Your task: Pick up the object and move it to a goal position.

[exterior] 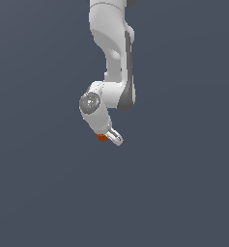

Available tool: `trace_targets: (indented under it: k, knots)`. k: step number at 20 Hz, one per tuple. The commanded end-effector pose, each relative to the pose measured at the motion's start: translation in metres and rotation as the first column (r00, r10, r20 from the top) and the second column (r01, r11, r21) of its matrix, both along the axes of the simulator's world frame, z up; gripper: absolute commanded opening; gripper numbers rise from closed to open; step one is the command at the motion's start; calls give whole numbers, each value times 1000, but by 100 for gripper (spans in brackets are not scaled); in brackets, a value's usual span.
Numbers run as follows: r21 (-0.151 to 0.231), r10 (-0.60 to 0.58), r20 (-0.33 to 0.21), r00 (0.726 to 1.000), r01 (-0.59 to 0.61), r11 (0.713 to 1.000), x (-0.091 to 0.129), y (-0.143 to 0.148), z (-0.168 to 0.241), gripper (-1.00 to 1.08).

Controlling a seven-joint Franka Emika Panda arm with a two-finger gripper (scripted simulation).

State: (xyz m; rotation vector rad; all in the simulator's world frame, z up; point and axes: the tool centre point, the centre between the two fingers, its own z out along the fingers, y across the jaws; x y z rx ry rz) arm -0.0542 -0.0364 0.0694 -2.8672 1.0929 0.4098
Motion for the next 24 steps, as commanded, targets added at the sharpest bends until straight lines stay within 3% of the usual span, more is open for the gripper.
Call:
trace_targets:
  k: [1,14,24]
  knots:
    - [0,0,1,1000,0,1000,0,0,0,-100]
    - [0,1,0,1000,-1,1000,-3,2,9,-100]
    - [0,1,0,1000,-1,1000,-21,11,64,-100]
